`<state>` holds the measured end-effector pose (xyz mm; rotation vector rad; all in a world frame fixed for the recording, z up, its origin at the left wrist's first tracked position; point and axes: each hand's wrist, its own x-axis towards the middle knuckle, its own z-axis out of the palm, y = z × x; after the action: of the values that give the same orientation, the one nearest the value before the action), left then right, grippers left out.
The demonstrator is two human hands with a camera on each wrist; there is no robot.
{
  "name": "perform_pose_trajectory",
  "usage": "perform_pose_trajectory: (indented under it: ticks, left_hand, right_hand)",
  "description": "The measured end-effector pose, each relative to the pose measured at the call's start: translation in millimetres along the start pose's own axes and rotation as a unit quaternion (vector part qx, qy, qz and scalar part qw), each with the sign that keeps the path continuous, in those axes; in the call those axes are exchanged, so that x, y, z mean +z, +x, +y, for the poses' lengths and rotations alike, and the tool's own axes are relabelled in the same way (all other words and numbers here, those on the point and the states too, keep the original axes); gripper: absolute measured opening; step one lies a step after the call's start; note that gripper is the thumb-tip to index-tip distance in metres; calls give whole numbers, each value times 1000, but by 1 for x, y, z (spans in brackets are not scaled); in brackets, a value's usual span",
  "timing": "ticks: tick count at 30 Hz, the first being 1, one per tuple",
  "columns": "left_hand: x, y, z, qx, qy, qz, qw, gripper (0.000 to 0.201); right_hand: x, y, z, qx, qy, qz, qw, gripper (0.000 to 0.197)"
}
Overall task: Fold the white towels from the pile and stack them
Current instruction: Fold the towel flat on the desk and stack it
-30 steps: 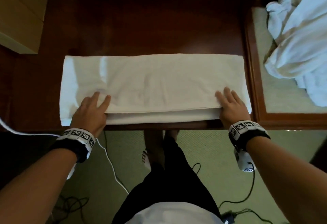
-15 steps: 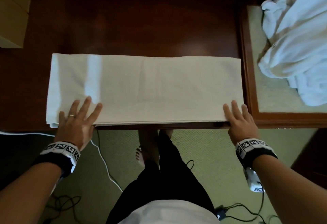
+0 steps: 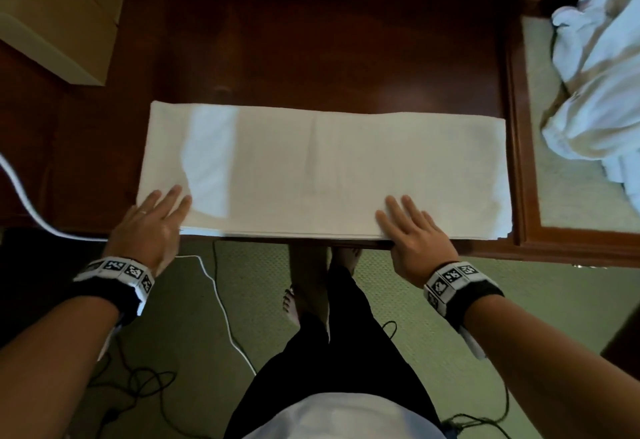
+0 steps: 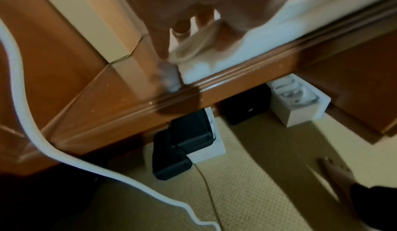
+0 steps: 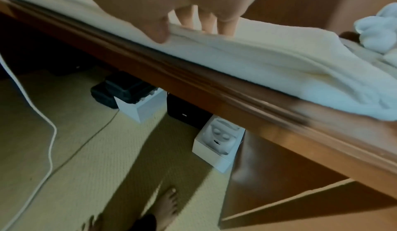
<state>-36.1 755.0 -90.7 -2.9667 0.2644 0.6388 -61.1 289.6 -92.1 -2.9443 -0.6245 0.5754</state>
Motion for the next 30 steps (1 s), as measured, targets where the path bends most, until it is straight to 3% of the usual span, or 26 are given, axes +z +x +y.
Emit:
perform_pose_trajectory:
  ticks: [1,5,9,11,16,18,21,25,28,30]
  left_hand:
    - [-1,-2,3,-1,-20,2,1000,61]
    - [-15,8,35,27,-64,62,996,76]
    - [-20,42,98,77,-41,42,995,79]
    - [-13,55,100,82,-10,21,996,75]
    - [4,48,11,-94,-49,-33,994,73]
    - [-2,42,0,-137,-63,-34,988,76]
    - [-15,47,36,-108,-69,43,991,76]
    - [-8,59,121,5,-99,43,994,78]
    - [6,63,150,-32,-93,27,995,77]
    - [10,64,151,-40,-88,34,995,78]
  right_hand:
    - [-3,1,-1,5,21,9,1000,62]
    - [-19,28,-19,100,119,92,984,58]
    - [-10,49,-40,159,62,-38,985,65]
    - [-5,47,-40,156,54,-65,984,67]
    - [-9,37,-30,149,40,-87,984,73]
    - [-16,42,-37,168,71,-54,982,74]
    - [-24,61,-52,173,113,38,978,68]
    - [-17,92,-69,108,79,37,990,65]
    - [-2,92,-47,97,61,14,993,66]
    - [6,73,-8,136,55,19,989,66]
